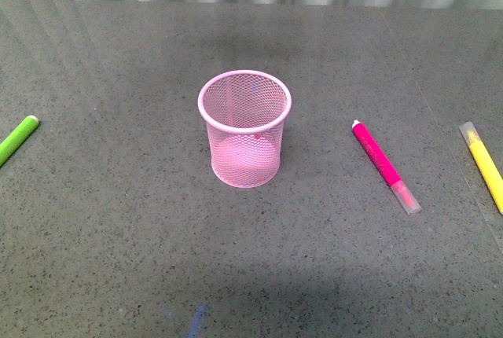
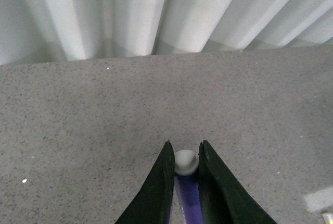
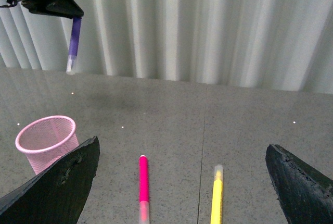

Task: Insert purple and pink pens into pink cup

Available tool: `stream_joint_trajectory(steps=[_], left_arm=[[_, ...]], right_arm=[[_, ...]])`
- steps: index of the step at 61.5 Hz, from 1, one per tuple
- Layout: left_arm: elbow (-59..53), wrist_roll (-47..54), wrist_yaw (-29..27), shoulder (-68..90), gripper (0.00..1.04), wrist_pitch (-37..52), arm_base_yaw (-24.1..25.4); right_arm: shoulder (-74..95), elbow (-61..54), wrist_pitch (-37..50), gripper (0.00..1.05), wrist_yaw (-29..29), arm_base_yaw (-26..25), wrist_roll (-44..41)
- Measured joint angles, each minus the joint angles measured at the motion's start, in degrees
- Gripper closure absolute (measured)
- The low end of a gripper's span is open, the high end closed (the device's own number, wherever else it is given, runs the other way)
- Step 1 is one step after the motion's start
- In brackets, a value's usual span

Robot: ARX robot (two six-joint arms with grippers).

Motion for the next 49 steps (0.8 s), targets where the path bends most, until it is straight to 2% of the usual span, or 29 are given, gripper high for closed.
stream_joint_trajectory(steps=[49], left_arm=[[-13.88, 1.66, -1.14, -6.32, 0.99, 5.03, -2.54]], right_arm=[[0.00, 0.00, 0.00, 0.07, 0.00, 0.00, 0.00]])
